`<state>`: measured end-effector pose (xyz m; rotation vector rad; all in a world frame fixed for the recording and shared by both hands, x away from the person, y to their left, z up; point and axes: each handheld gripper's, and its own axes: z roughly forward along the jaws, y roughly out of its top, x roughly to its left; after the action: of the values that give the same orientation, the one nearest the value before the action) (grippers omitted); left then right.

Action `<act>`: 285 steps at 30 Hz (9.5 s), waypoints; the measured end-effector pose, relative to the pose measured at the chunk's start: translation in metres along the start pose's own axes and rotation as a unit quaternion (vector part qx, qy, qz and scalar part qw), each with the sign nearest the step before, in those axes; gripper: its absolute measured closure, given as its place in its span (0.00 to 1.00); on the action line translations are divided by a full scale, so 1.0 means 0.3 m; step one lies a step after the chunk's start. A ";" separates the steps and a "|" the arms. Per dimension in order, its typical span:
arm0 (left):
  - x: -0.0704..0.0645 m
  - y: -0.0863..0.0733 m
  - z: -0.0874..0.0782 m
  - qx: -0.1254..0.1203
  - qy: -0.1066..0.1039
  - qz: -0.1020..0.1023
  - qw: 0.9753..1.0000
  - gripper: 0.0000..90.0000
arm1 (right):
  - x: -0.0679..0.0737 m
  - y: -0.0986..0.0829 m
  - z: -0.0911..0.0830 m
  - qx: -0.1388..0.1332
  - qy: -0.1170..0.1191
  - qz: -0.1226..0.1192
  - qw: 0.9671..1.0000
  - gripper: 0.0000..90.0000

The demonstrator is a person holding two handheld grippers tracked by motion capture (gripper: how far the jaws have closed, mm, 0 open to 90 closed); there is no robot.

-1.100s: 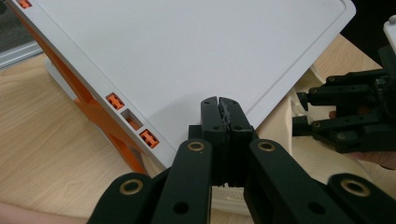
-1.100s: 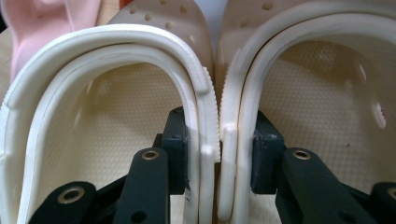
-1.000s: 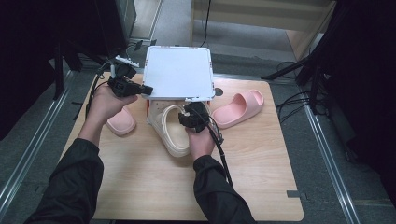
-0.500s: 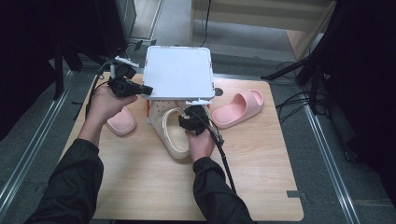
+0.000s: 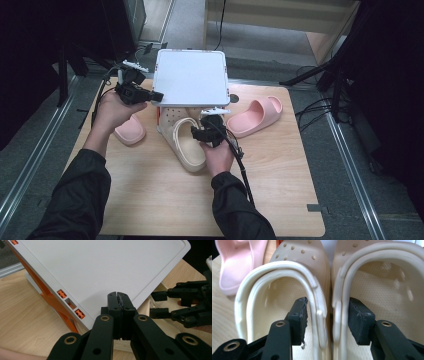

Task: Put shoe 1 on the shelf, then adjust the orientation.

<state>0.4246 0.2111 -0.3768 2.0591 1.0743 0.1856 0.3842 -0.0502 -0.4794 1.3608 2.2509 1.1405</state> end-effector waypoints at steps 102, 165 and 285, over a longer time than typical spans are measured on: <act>-0.003 -0.002 0.001 -0.001 0.002 -0.024 1.000 0.99 | 0.148 -0.149 0.015 0.029 0.100 -0.066 0.992 1.00; 0.000 -0.007 -0.001 -0.006 0.002 -0.033 0.999 0.99 | -0.062 -0.302 -0.232 0.011 0.109 -0.047 0.993 1.00; 0.381 -0.439 -0.115 -0.023 0.131 -0.183 0.974 0.53 | -0.167 -0.266 -0.317 0.002 0.185 -0.068 0.980 0.64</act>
<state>0.3982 0.3598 -0.4706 1.7898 1.5753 0.2970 0.3052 -0.1581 -0.4845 1.0436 2.5518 1.4383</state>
